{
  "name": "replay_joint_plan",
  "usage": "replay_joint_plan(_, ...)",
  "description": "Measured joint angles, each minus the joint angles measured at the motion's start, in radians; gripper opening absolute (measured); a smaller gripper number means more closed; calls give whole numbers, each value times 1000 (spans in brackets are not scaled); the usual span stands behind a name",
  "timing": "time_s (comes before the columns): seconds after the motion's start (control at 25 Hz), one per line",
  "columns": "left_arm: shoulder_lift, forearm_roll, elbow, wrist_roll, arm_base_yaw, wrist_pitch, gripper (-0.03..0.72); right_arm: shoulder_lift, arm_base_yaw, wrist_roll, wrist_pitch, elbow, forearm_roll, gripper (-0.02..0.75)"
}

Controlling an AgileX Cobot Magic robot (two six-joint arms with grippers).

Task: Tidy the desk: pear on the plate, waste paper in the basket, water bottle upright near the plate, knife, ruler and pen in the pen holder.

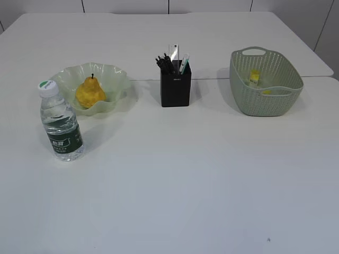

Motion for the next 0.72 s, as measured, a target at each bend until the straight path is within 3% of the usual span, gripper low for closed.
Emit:
replay_joint_plan(0.28, 0, 0, 0, 0, 0, 0, 569, 0, -80, 0, 0, 0, 0, 282)
replay_joint_plan(0.72, 0, 0, 0, 0, 0, 0, 554, 0, -85, -2, 0, 0, 0, 282)
